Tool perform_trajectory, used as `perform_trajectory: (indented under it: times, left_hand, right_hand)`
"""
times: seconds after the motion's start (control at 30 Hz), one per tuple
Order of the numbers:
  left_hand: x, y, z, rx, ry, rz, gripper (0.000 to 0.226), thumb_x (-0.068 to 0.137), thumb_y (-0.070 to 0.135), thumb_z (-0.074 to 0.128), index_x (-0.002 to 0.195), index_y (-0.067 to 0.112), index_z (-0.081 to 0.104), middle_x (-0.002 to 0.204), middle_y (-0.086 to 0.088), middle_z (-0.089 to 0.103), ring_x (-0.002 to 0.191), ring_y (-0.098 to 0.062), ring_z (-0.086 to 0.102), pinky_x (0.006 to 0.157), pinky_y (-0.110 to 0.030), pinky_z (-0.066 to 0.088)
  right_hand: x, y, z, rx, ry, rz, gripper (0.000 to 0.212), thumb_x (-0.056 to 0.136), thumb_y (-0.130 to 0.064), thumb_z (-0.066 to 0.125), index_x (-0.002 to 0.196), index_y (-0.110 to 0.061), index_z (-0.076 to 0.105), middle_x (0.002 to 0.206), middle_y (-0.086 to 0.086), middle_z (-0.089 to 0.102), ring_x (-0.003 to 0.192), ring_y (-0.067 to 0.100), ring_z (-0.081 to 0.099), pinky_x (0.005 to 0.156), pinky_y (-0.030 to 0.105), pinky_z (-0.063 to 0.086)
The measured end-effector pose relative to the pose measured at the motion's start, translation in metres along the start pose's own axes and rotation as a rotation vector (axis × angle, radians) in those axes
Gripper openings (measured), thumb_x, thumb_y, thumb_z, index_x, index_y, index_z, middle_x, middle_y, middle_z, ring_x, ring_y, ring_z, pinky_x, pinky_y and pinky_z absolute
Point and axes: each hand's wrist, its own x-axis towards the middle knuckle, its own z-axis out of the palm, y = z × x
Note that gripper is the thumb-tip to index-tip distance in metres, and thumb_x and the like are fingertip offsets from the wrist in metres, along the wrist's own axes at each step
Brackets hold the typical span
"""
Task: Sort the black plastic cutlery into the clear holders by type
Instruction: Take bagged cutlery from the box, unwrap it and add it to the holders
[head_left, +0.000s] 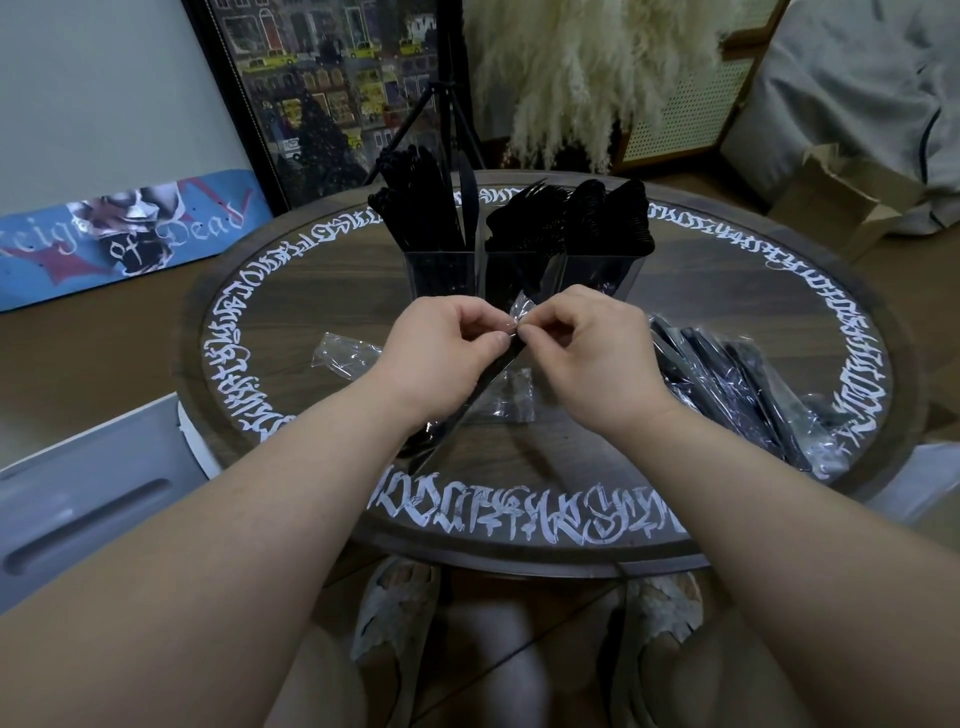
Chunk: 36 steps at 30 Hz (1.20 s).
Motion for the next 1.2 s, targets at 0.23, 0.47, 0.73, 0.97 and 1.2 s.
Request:
perform_trajectory:
  times: [0.23, 0.47, 0.73, 0.97, 1.2]
  left_hand:
    - [0.0, 0.003, -0.005, 0.128, -0.067, 0.013, 0.018, 0.089, 0.016, 0.065, 0.084, 0.034, 0.069, 0.083, 0.015, 0.068, 0.08, 0.0, 0.063, 0.076, -0.014, 0.048]
    - [-0.001, 0.004, -0.008, 0.122, -0.085, 0.007, 0.013, 0.089, 0.017, 0.065, 0.095, 0.026, 0.074, 0.086, 0.015, 0.069, 0.083, 0.003, 0.063, 0.074, -0.007, 0.047]
    - [-0.001, 0.004, -0.009, 0.039, -0.077, -0.019, 0.015, 0.089, 0.011, 0.064, 0.089, 0.025, 0.07, 0.084, 0.01, 0.069, 0.077, -0.004, 0.063, 0.073, -0.016, 0.05]
    - [-0.001, 0.002, 0.003, 0.154, -0.108, -0.065, 0.01, 0.082, 0.024, 0.072, 0.091, 0.024, 0.066, 0.078, 0.005, 0.064, 0.073, -0.012, 0.059, 0.07, -0.025, 0.046]
    - [0.005, -0.001, -0.003, 0.133, -0.125, -0.099, 0.019, 0.084, 0.022, 0.072, 0.103, 0.021, 0.07, 0.089, 0.007, 0.07, 0.088, -0.011, 0.065, 0.086, -0.028, 0.05]
  right_hand:
    - [0.004, 0.002, -0.013, 0.301, -0.197, 0.198, 0.017, 0.085, -0.013, 0.069, 0.071, -0.023, 0.067, 0.068, -0.012, 0.065, 0.064, 0.0, 0.058, 0.065, 0.016, 0.047]
    - [0.003, 0.004, -0.018, 0.527, -0.241, 0.324, 0.017, 0.084, -0.005, 0.068, 0.07, -0.015, 0.069, 0.067, -0.001, 0.066, 0.066, 0.007, 0.058, 0.069, 0.025, 0.05]
    - [0.004, 0.003, -0.018, 0.7, -0.188, 0.39, 0.016, 0.086, 0.0, 0.063, 0.073, -0.009, 0.067, 0.065, 0.005, 0.064, 0.062, 0.009, 0.061, 0.062, 0.019, 0.051]
    - [0.004, 0.004, -0.012, 0.423, -0.126, 0.276, 0.012, 0.083, -0.013, 0.071, 0.073, -0.019, 0.069, 0.071, -0.001, 0.069, 0.07, 0.01, 0.063, 0.072, 0.03, 0.054]
    - [0.009, 0.01, -0.012, 0.535, -0.203, 0.356, 0.015, 0.088, -0.006, 0.061, 0.074, -0.012, 0.065, 0.078, 0.008, 0.071, 0.076, 0.019, 0.069, 0.071, 0.031, 0.055]
